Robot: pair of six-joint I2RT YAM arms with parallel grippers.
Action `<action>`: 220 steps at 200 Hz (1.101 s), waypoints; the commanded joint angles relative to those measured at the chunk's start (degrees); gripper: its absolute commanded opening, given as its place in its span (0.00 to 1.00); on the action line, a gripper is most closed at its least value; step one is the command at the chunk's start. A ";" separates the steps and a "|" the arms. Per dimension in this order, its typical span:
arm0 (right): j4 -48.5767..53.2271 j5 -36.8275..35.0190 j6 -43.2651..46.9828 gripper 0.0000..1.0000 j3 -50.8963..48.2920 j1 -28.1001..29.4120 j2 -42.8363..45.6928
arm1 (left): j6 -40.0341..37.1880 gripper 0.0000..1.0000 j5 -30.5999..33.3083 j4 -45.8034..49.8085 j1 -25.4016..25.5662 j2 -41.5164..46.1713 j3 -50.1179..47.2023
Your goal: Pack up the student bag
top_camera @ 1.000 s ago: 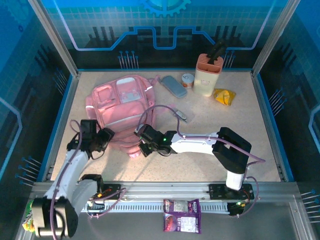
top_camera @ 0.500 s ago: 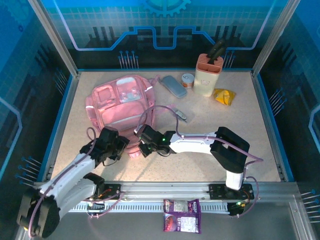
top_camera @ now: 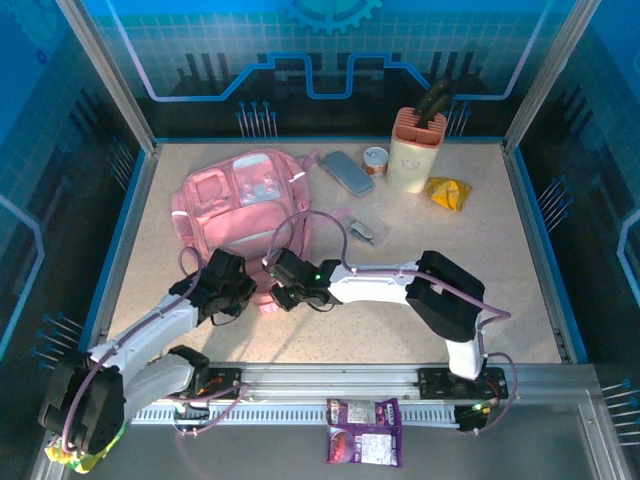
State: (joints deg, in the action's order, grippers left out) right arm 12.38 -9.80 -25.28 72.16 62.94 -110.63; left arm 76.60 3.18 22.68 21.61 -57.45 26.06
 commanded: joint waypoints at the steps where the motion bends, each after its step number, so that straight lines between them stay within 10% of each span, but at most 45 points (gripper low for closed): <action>1: 1.01 0.83 -0.29 0.28 2.11 -0.05 -2.20 | 0.14 0.08 1.06 -3.08 0.62 1.84 0.13; 79: 2.18 -1.74 1.09 0.12 1.37 -1.76 1.14 | -1.20 0.01 1.74 -1.37 0.89 3.69 1.36; 220: 5.06 -3.03 3.78 0.77 10.40 -2.73 -0.06 | -2.93 0.00 0.07 -2.04 1.29 5.83 3.91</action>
State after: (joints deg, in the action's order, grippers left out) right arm 16.10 -10.98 -22.83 79.07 60.93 -107.57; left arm 74.91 3.84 23.68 22.31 -53.43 26.96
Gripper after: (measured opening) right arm 0.757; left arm 0.052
